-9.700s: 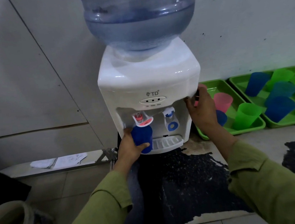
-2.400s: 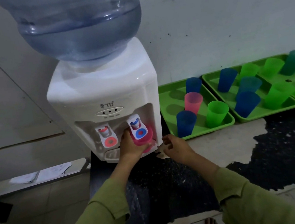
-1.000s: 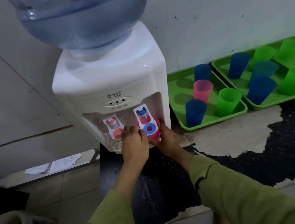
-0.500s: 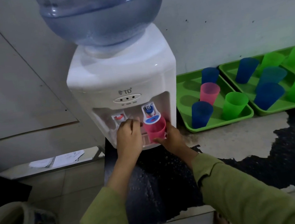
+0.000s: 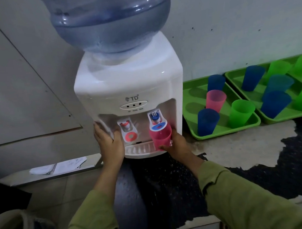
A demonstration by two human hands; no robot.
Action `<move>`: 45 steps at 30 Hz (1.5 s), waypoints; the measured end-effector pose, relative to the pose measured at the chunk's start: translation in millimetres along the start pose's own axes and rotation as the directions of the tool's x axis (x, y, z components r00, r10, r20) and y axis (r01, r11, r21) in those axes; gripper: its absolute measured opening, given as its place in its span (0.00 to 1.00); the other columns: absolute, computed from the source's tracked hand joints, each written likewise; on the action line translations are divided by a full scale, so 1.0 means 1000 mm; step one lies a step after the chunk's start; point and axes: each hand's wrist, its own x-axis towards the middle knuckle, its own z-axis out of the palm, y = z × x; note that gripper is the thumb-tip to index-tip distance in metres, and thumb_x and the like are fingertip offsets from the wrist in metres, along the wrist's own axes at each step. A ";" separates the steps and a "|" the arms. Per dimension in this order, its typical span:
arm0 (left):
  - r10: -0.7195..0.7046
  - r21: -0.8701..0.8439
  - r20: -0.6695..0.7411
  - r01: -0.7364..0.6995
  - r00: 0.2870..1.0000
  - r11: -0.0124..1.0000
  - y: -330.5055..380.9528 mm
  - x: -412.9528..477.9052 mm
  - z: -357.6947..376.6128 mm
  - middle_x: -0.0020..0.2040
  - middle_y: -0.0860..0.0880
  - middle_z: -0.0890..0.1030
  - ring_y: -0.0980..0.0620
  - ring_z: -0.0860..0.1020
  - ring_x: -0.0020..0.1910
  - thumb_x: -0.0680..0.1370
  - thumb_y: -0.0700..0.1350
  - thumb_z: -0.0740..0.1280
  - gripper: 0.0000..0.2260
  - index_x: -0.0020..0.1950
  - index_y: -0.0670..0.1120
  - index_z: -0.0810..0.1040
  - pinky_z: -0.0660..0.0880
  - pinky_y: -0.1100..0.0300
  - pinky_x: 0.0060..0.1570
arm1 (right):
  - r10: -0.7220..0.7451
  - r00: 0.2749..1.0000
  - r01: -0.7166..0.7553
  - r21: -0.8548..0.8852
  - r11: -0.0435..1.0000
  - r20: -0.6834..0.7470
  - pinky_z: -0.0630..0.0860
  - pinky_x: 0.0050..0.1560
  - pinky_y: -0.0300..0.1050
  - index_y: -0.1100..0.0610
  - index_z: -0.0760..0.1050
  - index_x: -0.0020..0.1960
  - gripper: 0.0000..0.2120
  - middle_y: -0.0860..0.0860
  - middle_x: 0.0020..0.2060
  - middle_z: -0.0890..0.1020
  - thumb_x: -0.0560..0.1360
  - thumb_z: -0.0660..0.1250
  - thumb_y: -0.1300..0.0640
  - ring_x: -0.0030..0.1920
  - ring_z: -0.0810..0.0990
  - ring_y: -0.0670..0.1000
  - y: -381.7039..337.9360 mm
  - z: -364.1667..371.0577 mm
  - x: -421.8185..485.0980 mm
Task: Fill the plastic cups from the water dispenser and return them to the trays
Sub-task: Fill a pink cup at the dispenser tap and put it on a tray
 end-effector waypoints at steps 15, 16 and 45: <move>0.022 -0.060 0.033 -0.020 0.999 0.998 -0.010 0.002 0.004 0.76 0.41 0.52 0.47 0.54 0.75 0.78 0.43 0.64 0.34 0.77 0.43 0.48 0.52 0.58 0.69 | 0.005 1.000 -0.006 -0.052 0.999 -0.025 0.69 0.49 0.37 0.57 0.68 0.63 0.27 0.55 0.56 0.78 0.69 0.74 0.54 0.55 0.78 0.54 0.001 0.000 0.001; 0.020 -0.059 0.030 -0.019 0.999 0.998 -0.010 0.002 0.004 0.76 0.42 0.51 0.47 0.54 0.75 0.78 0.43 0.64 0.34 0.77 0.43 0.48 0.51 0.59 0.68 | 0.004 1.000 -0.005 -0.043 0.999 -0.023 0.69 0.49 0.37 0.57 0.68 0.63 0.27 0.55 0.56 0.78 0.69 0.74 0.55 0.55 0.78 0.54 0.001 0.000 0.000; 0.065 0.007 -0.137 -0.065 0.988 0.998 0.017 -0.024 0.009 0.66 0.40 0.67 0.45 0.67 0.66 0.74 0.47 0.69 0.24 0.66 0.39 0.67 0.60 0.60 0.63 | 0.016 1.000 -0.017 0.119 0.993 0.012 0.69 0.35 0.20 0.61 0.66 0.66 0.31 0.56 0.58 0.78 0.66 0.75 0.65 0.54 0.75 0.49 -0.006 -0.002 -0.005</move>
